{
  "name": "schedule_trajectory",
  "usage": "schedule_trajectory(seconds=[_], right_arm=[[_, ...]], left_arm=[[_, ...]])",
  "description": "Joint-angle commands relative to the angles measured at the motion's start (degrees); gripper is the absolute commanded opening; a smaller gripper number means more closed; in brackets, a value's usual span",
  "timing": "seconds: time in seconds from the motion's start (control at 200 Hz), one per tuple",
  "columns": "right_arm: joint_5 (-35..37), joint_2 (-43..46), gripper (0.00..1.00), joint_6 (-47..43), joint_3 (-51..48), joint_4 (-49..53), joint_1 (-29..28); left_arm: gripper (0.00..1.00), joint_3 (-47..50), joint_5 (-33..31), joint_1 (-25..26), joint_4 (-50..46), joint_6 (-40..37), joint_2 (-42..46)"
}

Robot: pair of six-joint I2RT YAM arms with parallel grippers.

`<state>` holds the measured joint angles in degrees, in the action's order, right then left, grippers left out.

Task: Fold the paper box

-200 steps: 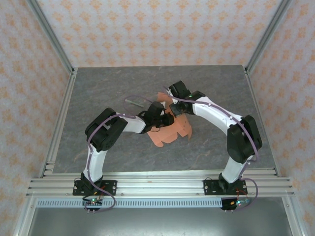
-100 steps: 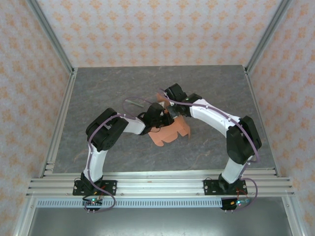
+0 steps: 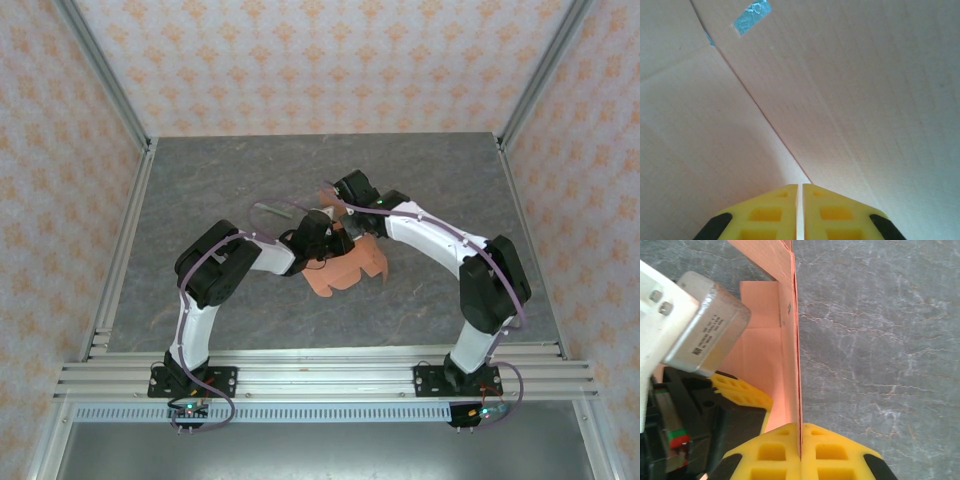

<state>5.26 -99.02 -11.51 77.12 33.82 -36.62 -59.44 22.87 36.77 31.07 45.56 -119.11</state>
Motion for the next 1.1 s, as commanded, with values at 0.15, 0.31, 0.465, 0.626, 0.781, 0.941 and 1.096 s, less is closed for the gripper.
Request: schedule_trajectory(seconds=[0.15,0.31,0.465,0.626,0.781,0.941,1.096], right_arm=[[4.2,-1.1,0.00,-8.7,1.7,1.3,1.3],[4.9,-1.6,0.00,-13.9,2.8,1.8,2.5],[9.5,-3.1,0.00,-18.1,3.7,1.6,2.7],[14.6,-4.1,0.00,-21.9,4.1,0.1,2.5],[18.1,-3.5,0.00,-26.4,2.9,-4.2,2.5],[18.3,-1.6,0.00,-32.6,-0.9,-11.7,2.2],[18.1,0.6,0.00,-41.8,-7.0,-22.5,2.1]], left_arm=[[0.26,3.4,-3.4,0.3,-4.0,-1.2,2.3],[0.31,5.8,-4.3,0.2,-5.6,-2.6,6.1],[0.35,8.8,-4.3,-0.4,-6.2,-3.1,8.9],[0.40,11.3,-4.2,-0.9,-7.2,-4.2,12.7],[0.42,13.3,-4.3,-1.9,-8.0,-4.5,15.5],[0.42,14.3,-4.1,-2.8,-9.9,-5.4,16.9],[0.41,15.4,-3.3,-2.9,-9.6,-5.3,16.8]])
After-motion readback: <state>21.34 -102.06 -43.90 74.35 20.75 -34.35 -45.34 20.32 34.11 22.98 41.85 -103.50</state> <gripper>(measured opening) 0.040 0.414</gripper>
